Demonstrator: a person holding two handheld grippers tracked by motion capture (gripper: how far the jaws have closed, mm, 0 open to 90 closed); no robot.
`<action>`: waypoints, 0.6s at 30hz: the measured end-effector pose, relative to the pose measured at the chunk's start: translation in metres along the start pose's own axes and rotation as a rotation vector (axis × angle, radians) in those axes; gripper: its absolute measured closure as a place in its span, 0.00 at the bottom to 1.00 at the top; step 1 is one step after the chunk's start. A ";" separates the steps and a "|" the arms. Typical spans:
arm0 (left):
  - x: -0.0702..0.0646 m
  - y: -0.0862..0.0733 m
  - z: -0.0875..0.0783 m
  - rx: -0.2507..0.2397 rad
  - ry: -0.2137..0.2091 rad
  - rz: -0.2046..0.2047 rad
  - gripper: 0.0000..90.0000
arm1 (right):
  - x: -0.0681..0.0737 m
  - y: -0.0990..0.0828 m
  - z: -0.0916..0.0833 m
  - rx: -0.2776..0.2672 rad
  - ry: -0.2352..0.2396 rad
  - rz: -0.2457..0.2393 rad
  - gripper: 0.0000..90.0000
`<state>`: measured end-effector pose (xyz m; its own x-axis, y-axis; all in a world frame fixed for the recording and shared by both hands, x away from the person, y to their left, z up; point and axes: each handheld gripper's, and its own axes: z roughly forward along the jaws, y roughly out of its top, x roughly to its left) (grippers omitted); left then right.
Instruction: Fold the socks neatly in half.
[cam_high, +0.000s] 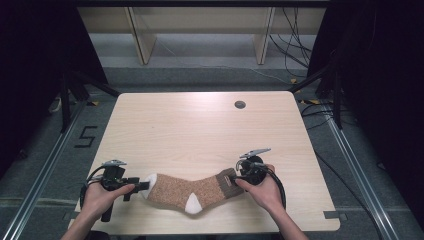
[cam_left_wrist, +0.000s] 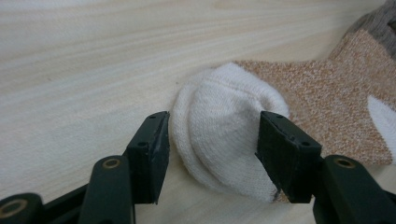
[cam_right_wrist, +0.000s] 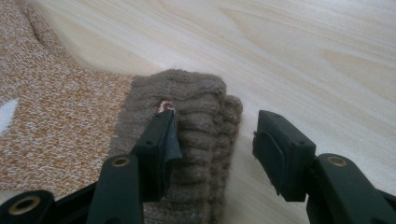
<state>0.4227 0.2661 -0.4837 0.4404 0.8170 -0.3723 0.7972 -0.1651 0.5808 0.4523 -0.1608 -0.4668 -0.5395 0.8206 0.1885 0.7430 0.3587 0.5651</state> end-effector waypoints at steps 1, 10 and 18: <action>0.000 -0.001 0.002 0.006 0.000 -0.001 0.48 | 0.000 0.000 0.001 0.001 -0.003 0.001 0.54; 0.003 -0.006 0.008 0.039 -0.021 -0.045 0.62 | -0.001 -0.002 0.004 0.012 0.019 0.017 0.64; 0.004 -0.004 0.003 0.033 -0.042 -0.035 0.83 | 0.001 -0.002 0.006 0.016 0.011 0.000 0.67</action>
<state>0.4226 0.2689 -0.4895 0.4281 0.7990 -0.4223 0.8252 -0.1551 0.5432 0.4527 -0.1582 -0.4721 -0.5438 0.8156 0.1977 0.7494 0.3658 0.5520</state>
